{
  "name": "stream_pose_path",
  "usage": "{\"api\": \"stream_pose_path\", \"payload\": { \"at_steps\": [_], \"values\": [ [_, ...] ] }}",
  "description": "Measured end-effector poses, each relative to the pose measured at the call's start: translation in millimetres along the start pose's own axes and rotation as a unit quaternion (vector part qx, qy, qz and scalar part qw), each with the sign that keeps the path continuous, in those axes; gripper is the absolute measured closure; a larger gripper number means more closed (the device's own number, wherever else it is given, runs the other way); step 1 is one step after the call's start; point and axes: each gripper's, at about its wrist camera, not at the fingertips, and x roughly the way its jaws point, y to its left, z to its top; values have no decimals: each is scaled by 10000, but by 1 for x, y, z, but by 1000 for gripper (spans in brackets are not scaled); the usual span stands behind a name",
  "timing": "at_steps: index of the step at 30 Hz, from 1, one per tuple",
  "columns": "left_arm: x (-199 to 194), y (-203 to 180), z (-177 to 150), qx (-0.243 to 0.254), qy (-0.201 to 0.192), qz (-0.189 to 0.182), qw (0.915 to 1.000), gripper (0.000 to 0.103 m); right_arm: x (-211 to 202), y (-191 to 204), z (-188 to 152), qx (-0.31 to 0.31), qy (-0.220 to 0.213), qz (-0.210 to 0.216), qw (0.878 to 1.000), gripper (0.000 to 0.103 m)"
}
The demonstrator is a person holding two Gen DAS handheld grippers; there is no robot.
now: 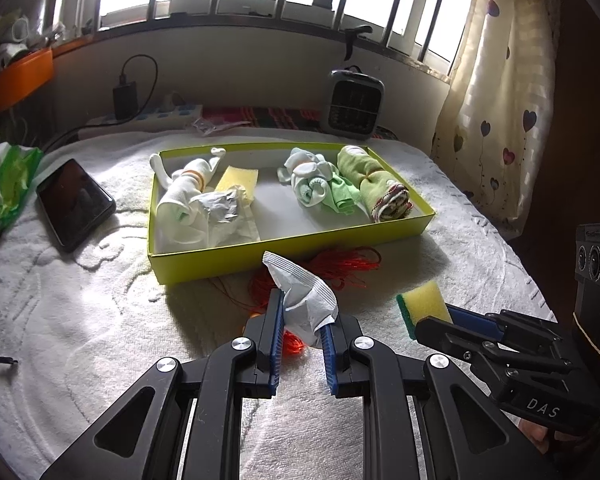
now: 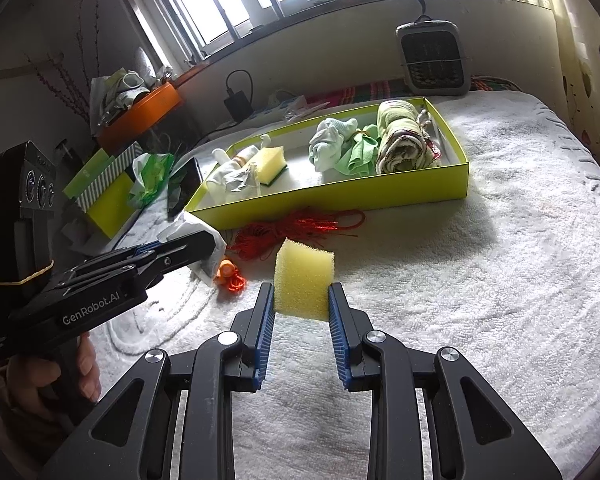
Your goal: Organize soft objects
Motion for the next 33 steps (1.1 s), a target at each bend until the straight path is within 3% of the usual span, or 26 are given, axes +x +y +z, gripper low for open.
{"api": "stream_pose_path", "payload": {
  "at_steps": [22, 33],
  "values": [
    [-31, 7, 22, -11, -350, -195, 9992, 87, -22, 14, 23, -271, -391, -115, 9988, 75],
    [-18, 17, 46, -48, -285, -279, 9992, 87, -15, 17, 49, -450, -451, -260, 9976, 75]
  ]
}}
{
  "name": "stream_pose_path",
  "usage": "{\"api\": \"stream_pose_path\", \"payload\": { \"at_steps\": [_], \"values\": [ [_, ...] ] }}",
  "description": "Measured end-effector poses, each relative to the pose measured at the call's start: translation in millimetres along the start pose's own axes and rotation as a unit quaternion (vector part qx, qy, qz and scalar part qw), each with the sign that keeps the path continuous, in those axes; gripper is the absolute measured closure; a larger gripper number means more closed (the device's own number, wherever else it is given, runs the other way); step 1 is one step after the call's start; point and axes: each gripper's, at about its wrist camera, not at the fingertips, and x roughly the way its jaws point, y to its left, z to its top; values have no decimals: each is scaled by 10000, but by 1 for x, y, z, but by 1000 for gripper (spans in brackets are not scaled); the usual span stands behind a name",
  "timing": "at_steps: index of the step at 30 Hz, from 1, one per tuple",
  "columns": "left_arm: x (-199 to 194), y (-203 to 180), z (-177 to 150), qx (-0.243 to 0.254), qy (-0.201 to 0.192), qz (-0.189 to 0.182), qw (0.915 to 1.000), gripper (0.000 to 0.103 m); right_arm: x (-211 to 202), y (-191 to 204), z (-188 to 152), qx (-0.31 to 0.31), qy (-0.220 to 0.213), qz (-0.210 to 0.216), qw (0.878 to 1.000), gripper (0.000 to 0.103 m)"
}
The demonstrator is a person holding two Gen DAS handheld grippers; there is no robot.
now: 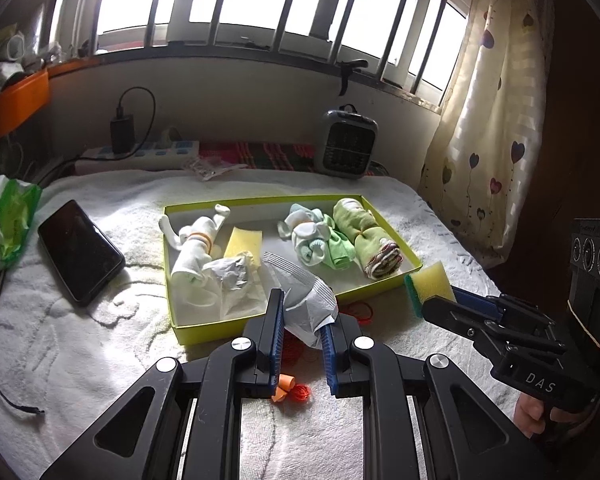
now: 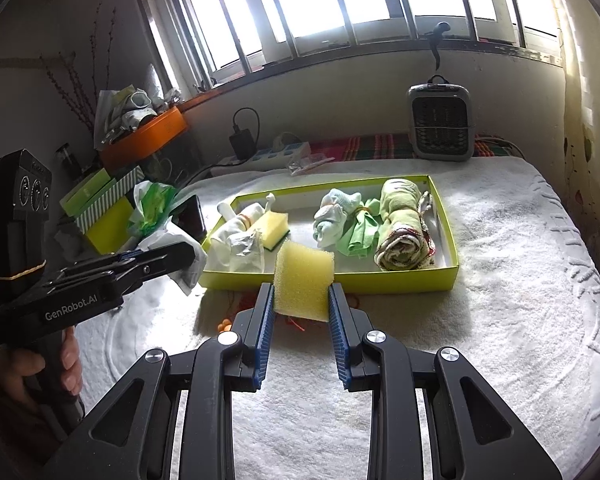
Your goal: Organize soft objects
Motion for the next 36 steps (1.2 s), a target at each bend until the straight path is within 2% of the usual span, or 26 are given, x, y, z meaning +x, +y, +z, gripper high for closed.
{"api": "stream_pose_path", "payload": {
  "at_steps": [14, 23, 33, 36],
  "values": [
    [39, 4, 21, 34, 170, -112, 9998, 87, 38, -19, 30, 87, 156, -264, 9995, 75],
    [69, 2, 21, -43, 400, -194, 9990, 87, 62, -29, 51, 49, 169, -558, 9983, 75],
    [93, 2, 25, 146, 465, 67, 9988, 87, 96, -44, 62, 29, 391, -705, 9967, 75],
    [99, 3, 26, 126, 514, 45, 9986, 87, 103, -47, 63, 15, 461, -737, 9962, 75]
  ]
}}
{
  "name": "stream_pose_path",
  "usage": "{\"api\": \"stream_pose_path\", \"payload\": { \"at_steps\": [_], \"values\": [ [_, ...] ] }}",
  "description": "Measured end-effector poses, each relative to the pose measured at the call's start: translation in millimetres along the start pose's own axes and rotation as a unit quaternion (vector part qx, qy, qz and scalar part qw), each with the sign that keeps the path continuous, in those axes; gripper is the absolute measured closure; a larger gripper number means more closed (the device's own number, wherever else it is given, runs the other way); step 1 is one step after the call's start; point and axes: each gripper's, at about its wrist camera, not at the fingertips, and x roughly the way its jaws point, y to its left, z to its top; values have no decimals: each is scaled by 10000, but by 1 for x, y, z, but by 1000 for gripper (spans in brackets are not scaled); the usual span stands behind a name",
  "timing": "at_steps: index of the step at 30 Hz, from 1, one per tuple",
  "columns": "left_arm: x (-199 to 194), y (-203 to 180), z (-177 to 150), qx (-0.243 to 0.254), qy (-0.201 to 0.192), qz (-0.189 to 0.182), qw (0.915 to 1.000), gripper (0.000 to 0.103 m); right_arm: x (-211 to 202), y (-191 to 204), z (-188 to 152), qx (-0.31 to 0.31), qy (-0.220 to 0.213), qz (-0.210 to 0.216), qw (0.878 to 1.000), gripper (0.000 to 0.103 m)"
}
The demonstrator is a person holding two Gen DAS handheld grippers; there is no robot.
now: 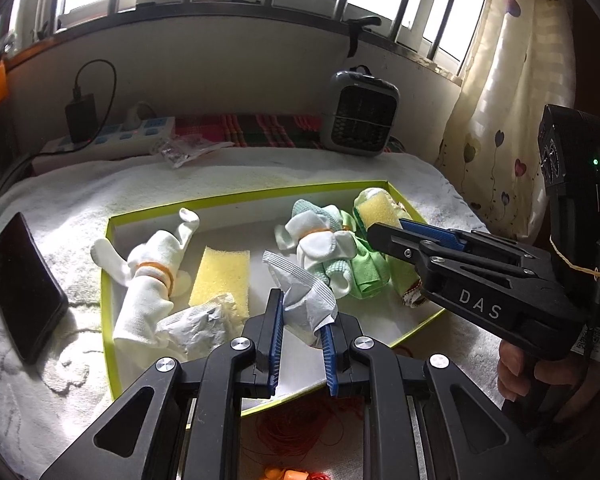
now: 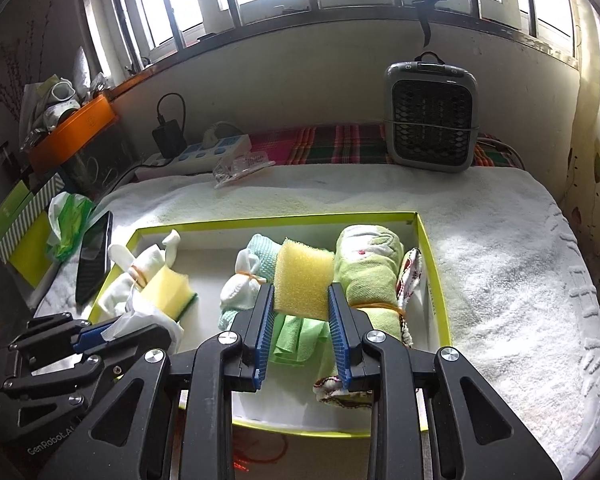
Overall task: Organize soft objects
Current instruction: 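Lower the yellow sponge into the box with the right tool while the left tool lowers the tissue packet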
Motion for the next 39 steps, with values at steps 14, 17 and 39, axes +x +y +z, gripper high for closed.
{"api": "stream_pose_path", "payload": {
  "at_steps": [14, 17, 39],
  "values": [
    [15, 4, 1, -44, 87, 109, 9999, 87, 16, 6, 3, -326, -8, -406, 9986, 75],
    [18, 5, 0, -55, 144, 119, 9998, 86, 16, 6, 2, -348, -20, -404, 9986, 75],
    [16, 6, -2, -47, 111, 296, 9995, 68, 12, 6, -1, -243, -181, -368, 9989, 66]
  ]
}}
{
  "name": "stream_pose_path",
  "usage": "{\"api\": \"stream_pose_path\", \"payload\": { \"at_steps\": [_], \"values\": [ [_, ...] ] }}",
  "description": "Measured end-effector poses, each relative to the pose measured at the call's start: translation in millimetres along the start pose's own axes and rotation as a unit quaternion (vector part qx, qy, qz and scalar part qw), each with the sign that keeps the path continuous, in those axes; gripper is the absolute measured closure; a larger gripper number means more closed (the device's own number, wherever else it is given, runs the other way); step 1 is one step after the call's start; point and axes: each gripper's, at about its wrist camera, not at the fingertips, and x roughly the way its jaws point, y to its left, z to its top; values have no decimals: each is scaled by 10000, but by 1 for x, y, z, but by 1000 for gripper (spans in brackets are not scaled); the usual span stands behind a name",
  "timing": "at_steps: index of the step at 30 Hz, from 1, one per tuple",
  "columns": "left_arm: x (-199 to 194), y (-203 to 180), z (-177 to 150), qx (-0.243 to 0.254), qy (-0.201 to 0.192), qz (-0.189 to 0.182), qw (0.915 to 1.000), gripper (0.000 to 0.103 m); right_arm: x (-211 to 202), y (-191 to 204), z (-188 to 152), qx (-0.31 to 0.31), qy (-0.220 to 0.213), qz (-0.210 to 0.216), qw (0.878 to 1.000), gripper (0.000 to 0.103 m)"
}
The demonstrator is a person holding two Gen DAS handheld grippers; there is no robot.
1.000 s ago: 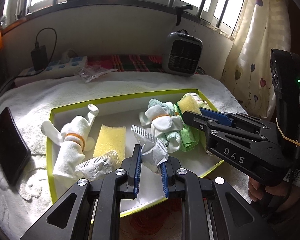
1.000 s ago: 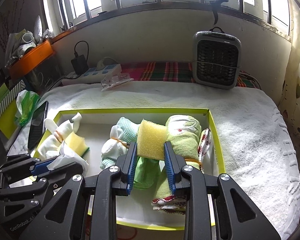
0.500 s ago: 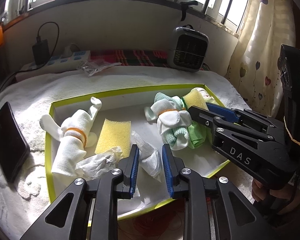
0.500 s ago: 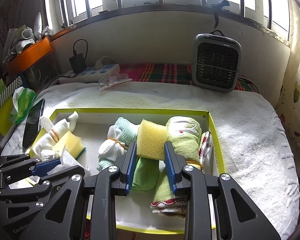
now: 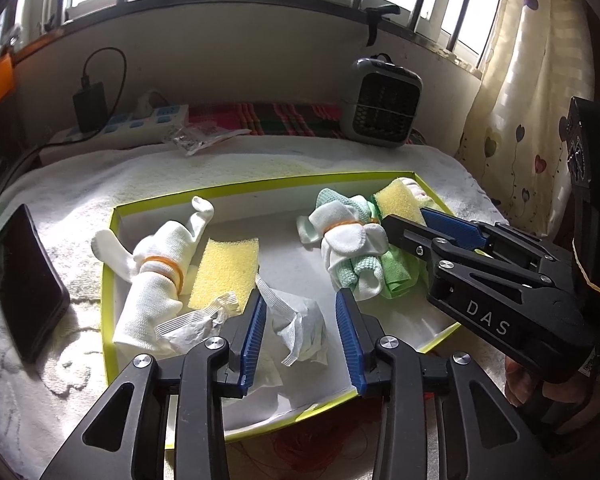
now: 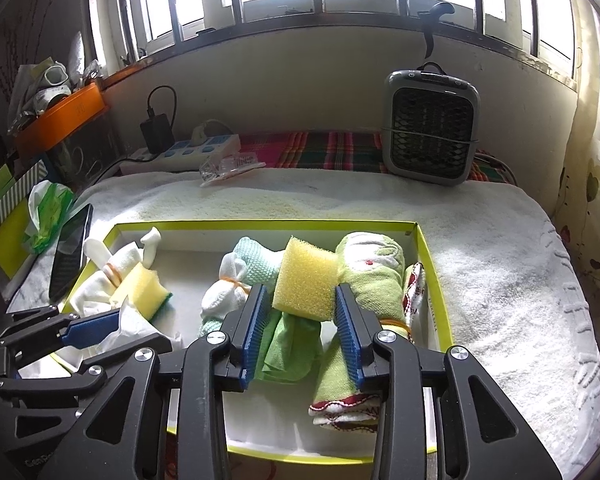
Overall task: Organize soft objects
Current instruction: 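Lower the yellow sponge into the box with the right tool while the left tool lowers the tissue packet, then open both tools releasing the sponge and tissue packet, then withdraw from the box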
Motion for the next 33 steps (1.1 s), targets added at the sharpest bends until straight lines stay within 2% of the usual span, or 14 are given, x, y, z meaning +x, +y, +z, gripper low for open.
{"api": "stream_pose_path", "payload": {
  "at_steps": [9, 33],
  "values": [
    [-6, -2, -2, 26, -31, 32, 10000, 65, -4, 0, -2, 53, -89, 31, 9999, 58],
    [-32, -5, -11, 1, -192, 56, 9998, 65, -28, 1, -13, 185, -258, 98, 9994, 57]
  ]
}}
